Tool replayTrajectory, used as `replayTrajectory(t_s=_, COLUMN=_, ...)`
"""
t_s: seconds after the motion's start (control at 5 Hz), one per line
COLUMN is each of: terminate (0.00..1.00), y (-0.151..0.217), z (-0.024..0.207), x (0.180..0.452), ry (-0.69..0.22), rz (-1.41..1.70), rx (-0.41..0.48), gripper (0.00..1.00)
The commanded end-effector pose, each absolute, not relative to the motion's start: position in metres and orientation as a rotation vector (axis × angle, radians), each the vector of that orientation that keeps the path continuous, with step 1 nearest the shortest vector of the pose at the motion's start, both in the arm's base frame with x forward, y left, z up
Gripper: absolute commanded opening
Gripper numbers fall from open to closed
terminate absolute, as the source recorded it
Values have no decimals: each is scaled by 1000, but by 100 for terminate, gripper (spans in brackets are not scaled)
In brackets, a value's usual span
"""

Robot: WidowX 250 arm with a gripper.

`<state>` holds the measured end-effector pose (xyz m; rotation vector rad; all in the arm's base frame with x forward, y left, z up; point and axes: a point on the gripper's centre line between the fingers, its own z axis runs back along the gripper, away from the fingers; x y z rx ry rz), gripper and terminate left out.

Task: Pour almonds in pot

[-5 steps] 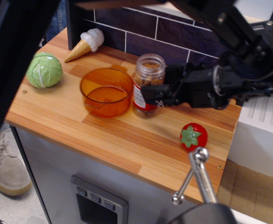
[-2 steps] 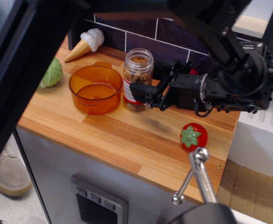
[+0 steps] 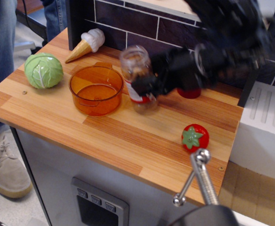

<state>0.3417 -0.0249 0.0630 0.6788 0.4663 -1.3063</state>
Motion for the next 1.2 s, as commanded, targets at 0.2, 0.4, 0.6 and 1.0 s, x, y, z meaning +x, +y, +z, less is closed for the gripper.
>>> replayTrajectory(t_s=0.2, terminate=0, y=-14, z=100, x=331, ry=-54, rz=-1132, rx=294, gripper=0)
replayTrajectory(t_s=0.4, terminate=0, y=-16, z=91, x=324, ry=-213, rz=-977, rx=183, gripper=0)
replayTrajectory(t_s=0.6, terminate=0, y=-13, z=84, x=328, ry=-338, rz=-883, rx=195, gripper=0)
replayTrajectory(t_s=1.0, terminate=0, y=-7, z=98, x=346, ry=-435, rz=-795, rx=183, gripper=0)
